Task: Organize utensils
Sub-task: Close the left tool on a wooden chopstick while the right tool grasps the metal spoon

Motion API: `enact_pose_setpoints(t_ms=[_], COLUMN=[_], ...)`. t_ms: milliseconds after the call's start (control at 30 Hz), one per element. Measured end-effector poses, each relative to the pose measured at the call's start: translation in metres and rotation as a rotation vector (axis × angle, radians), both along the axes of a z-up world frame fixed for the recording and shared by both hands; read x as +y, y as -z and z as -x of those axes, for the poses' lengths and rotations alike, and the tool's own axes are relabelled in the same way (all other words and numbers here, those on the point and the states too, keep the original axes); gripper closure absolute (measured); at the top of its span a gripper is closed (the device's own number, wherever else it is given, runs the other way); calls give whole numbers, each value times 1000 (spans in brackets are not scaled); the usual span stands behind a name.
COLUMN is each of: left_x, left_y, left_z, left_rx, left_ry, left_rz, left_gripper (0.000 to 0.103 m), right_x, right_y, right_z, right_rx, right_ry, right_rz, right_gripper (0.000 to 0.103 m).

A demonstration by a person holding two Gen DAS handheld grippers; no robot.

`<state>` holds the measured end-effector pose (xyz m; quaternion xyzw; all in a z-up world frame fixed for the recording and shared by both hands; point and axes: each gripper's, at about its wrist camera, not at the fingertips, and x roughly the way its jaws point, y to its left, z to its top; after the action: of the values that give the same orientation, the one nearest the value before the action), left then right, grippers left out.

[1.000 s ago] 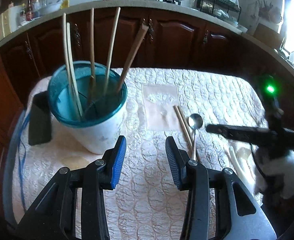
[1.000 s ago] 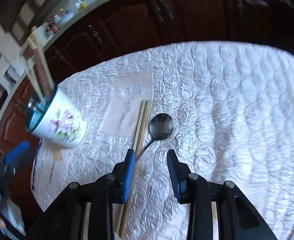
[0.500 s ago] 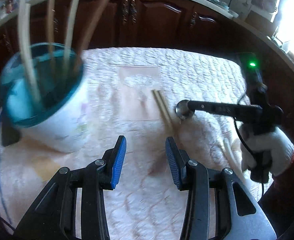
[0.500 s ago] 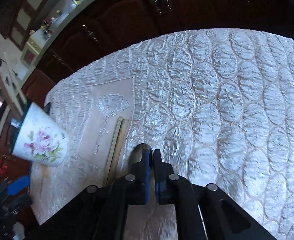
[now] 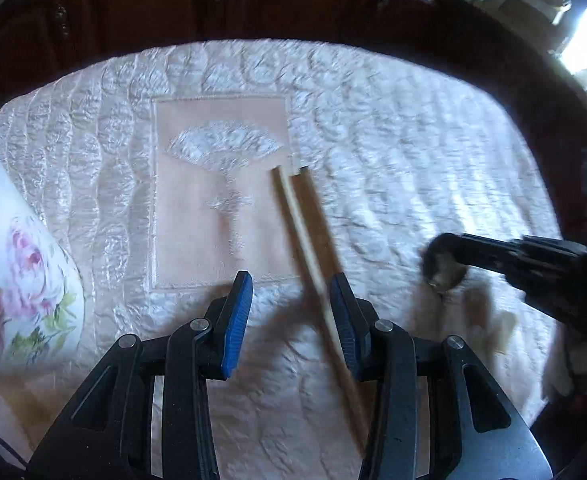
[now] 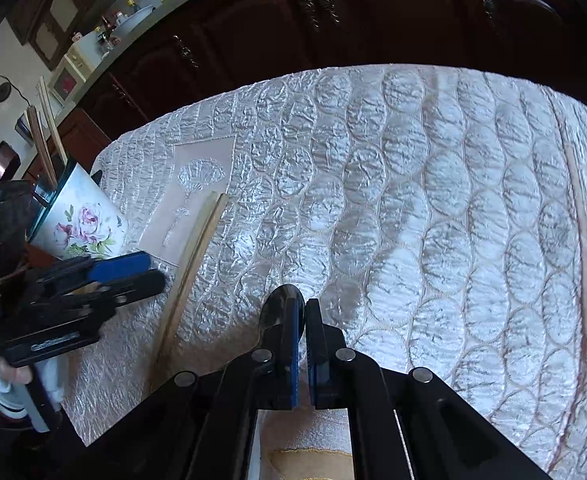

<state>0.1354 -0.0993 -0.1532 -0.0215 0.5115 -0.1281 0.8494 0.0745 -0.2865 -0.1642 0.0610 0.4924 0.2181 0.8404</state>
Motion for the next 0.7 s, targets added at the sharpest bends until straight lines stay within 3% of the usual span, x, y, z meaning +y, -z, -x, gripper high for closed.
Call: enact_pose_setpoints(t_ms=[200, 300, 333, 467, 600, 700], left_x=[-7, -4, -2, 12, 12, 8], left_y=[3, 2, 3, 4, 2, 2], left_z=[-16, -11, -7, 13, 15, 7], left_rx=[6, 11, 20, 45, 35, 21], left_ry=[-27, -15, -13, 2, 0, -13], left_rz=[-19, 7, 11, 27, 11, -11], left_gripper=[67, 93, 95, 96, 95, 80], right_x=[9, 23, 27, 38, 39, 36], right_y=[5, 10, 10, 12, 15, 18], right_z=[-7, -12, -11, -5, -10, -11], right_rx=[-2, 6, 9, 24, 29, 50], right_ry=[5, -1, -11, -68, -34, -27], right_rz=[-22, -33, -35, -41, -38, -55], right_gripper=[100, 100, 100, 100, 96, 94])
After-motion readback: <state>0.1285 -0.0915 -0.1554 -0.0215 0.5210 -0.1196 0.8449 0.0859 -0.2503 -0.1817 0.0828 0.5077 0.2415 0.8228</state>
